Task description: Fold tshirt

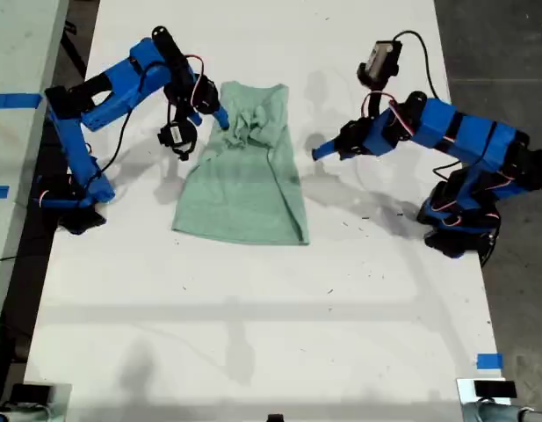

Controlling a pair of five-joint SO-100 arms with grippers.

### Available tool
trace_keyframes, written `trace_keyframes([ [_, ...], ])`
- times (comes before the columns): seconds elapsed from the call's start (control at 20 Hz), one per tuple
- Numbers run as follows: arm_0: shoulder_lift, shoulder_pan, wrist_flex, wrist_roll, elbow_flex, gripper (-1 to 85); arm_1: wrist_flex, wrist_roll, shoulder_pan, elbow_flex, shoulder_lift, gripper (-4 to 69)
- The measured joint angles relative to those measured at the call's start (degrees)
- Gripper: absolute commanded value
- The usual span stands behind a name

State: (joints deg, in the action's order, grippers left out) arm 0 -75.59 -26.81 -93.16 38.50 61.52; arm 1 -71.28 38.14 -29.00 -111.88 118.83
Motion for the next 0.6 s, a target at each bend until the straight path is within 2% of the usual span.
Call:
trace_keyframes([
  [0.45, -16.79, 20.13, 2.81, -20.83, 26.98, 24.5, -3.96, -7.29, 10.81, 5.27, -6.24, 25.6],
  [0.6, -18.02, 22.41, 2.81, -23.82, 28.39, 24.5, -4.92, -9.05, 13.18, 9.93, -12.22, 25.8],
])
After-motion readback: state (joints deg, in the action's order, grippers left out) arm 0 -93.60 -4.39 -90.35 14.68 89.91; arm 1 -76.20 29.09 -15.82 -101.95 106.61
